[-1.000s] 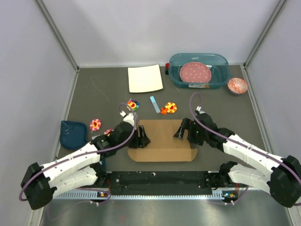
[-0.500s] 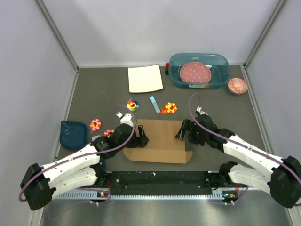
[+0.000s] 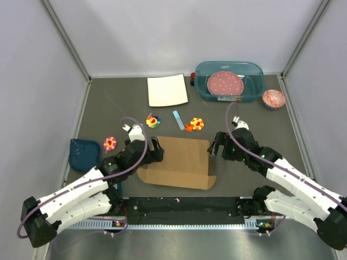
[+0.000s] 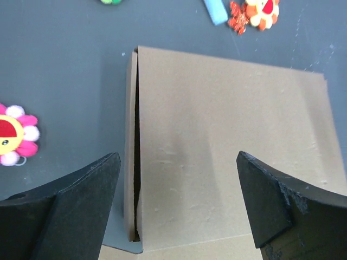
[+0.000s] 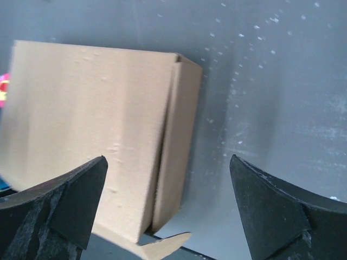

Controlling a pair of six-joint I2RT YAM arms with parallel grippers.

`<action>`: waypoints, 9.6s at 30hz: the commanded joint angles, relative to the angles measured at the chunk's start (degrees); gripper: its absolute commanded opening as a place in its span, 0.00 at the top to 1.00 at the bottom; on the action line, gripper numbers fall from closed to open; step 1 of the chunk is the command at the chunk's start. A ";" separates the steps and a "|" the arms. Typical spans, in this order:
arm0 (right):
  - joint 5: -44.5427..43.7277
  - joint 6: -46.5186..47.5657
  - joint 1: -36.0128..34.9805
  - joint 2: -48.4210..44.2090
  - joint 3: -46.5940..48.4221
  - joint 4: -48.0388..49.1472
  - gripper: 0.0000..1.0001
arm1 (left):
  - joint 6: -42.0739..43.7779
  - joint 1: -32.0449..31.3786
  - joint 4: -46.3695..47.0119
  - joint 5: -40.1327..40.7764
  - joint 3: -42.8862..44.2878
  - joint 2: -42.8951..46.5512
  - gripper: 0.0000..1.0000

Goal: Fold the paper box

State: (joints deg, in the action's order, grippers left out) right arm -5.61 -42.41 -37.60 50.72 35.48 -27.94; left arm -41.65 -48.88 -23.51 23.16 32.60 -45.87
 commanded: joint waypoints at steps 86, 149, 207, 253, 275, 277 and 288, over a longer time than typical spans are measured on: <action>17.12 5.06 15.02 16.09 -8.24 25.49 0.38 | -9.24 0.02 26.77 -7.53 -17.84 -6.45 0.23; 12.72 3.48 13.61 -6.15 -14.20 12.12 0.30 | -1.15 3.71 15.42 4.08 -15.80 12.73 0.21; 28.98 -1.97 13.79 -9.05 -19.06 24.70 1.00 | 1.22 12.23 39.16 -29.56 -25.92 8.77 1.00; 26.35 -5.48 13.70 -19.43 -3.49 6.32 1.00 | 1.48 12.23 28.34 -35.20 -7.21 14.50 1.00; 23.80 -5.67 13.79 -14.52 -1.12 2.72 1.00 | 0.60 12.23 22.36 -35.11 -2.80 8.87 1.00; 23.10 -5.14 13.79 -13.90 -1.38 2.81 1.00 | 0.34 12.23 22.98 -35.02 -4.47 8.69 1.00; 18.79 -1.18 13.87 -8.89 0.20 4.04 1.00 | 2.27 12.23 24.47 -31.16 -9.92 5.71 1.00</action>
State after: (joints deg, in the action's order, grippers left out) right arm 9.82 -44.86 -22.61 40.05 32.58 -28.64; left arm -38.98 -35.24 -1.54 -1.65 24.91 -38.17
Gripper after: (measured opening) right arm 0.003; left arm 0.009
